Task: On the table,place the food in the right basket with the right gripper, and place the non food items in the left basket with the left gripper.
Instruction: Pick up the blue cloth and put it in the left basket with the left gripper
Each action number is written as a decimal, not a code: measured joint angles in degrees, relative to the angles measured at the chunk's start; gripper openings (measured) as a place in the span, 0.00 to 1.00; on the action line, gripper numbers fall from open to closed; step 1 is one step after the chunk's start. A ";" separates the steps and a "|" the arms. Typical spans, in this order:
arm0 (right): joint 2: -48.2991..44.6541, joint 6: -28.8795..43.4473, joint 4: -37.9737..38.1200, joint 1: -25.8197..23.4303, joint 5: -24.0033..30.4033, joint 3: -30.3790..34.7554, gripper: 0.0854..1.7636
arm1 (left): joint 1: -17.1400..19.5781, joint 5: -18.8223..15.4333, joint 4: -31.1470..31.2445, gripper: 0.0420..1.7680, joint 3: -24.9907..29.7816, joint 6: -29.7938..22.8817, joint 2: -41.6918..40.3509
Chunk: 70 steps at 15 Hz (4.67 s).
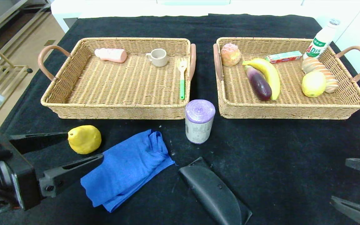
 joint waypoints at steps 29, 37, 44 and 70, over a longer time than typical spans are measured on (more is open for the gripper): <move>-1.60 0.00 -0.18 -1.49 -0.15 0.61 0.97 | -10.31 18.37 23.53 0.97 -18.14 2.12 27.71; -1.12 -0.09 -0.20 -1.54 -0.21 0.94 0.97 | -10.36 18.46 22.50 0.97 -15.92 2.06 28.65; -1.07 -0.23 -0.20 -1.49 -0.23 1.38 0.97 | -10.34 18.53 20.41 0.51 -15.04 2.06 28.78; -1.10 -0.09 -0.30 -1.48 -0.23 1.79 0.97 | -10.00 13.58 18.42 0.13 -16.45 -2.90 21.42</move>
